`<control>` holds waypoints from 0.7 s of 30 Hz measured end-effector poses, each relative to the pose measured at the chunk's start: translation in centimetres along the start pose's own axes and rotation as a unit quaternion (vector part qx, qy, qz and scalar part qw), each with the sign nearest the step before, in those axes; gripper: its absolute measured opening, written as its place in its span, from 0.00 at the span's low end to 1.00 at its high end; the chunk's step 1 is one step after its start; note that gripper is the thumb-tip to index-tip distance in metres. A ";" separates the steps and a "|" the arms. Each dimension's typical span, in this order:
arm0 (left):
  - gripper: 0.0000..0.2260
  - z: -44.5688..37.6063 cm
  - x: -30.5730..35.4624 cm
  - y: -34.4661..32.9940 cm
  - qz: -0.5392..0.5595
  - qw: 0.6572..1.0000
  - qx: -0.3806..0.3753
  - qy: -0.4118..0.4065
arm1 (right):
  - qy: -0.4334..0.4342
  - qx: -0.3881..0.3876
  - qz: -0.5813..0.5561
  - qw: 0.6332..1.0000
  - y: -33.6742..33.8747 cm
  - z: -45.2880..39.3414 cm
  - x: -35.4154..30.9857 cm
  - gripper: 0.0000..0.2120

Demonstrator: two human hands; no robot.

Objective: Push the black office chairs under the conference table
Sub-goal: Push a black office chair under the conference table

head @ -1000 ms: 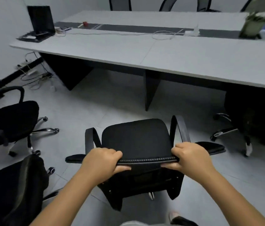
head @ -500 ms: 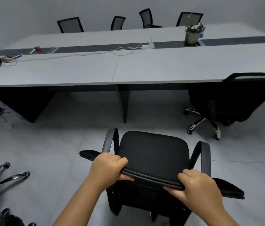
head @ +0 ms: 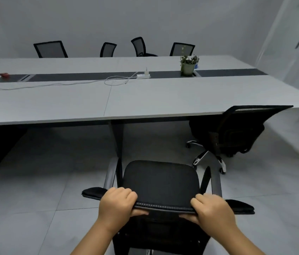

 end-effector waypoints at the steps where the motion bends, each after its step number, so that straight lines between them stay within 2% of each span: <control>1: 0.31 -0.9 -0.2 -0.5 -0.003 1.000 0.003 0.002 | -0.004 0.000 -0.005 1.000 -0.5 -0.7 0.9 0.31; 5: 0.30 -4.4 -1.0 -3.6 -0.023 0.999 -0.023 0.019 | -0.014 -0.004 0.001 1.000 -2.7 -3.2 4.1 0.33; 9: 0.26 -6.1 -2.4 -7.0 -0.032 0.996 -0.063 0.054 | 0.003 -0.023 0.008 1.000 -5.5 -5.6 6.1 0.29; 12: 0.26 -7.2 -3.6 -9.1 -0.036 0.992 -0.088 0.078 | 0.023 -0.005 0.019 1.000 -7.3 -7.2 7.4 0.30; 16: 0.24 -9.1 -3.5 -11.5 -0.035 0.992 -0.073 0.102 | 0.053 0.027 0.015 0.998 -9.6 -9.0 10.7 0.31; 21: 0.21 -13.7 -1.8 -14.0 -0.067 0.991 -0.069 0.097 | 0.091 0.028 -0.003 0.995 -12.6 -11.8 16.6 0.30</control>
Point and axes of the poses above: each hand's wrist, its own z-axis away from the middle knuckle, its own y-axis out of the back of the hand, x = y × z, the point moved 8 cm from there along -z, towards the middle knuckle, and after that the axes turned 2 degrees about z, right-handed, at the moved point
